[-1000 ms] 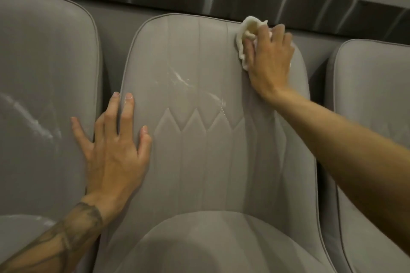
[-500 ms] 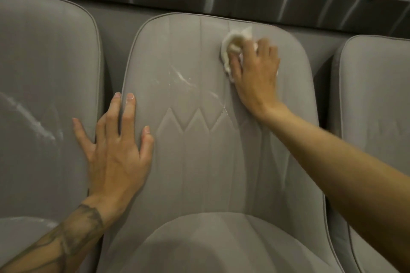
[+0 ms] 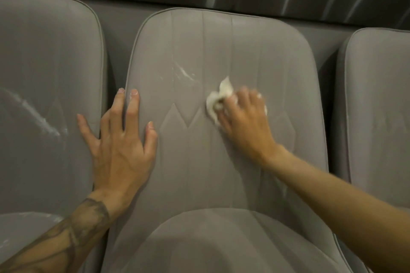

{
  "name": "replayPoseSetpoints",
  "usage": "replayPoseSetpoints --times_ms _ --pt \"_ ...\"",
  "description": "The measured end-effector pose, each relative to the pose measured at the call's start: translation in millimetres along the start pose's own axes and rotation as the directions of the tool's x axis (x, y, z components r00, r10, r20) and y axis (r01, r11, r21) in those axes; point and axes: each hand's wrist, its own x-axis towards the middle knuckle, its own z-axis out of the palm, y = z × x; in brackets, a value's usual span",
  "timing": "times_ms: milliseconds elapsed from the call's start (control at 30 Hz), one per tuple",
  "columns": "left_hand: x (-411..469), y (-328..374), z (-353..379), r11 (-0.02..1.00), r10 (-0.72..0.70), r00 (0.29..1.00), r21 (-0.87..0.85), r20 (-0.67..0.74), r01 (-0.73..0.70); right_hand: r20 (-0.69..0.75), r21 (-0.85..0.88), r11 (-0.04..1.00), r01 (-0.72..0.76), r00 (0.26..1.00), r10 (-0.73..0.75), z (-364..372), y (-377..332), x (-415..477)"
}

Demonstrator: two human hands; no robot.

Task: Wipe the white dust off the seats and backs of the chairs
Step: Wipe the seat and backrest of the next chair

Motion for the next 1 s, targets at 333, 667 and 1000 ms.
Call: replayPoseSetpoints --times_ms 333,667,1000 --pt "0.1 1.5 -2.0 1.000 -0.006 1.000 0.007 0.019 0.006 -0.120 -0.093 0.991 -0.097 0.989 0.085 3.7 14.2 36.0" --pt "0.8 2.3 -4.1 1.000 -0.009 1.000 0.003 0.029 0.009 0.154 0.105 0.836 0.539 0.822 -0.549 12.5 -4.1 -80.0" --pt "0.8 2.7 -5.2 1.000 -0.014 0.999 0.014 0.037 0.014 0.227 0.174 0.910 0.378 0.883 -0.410 13.8 -36.3 -136.9"
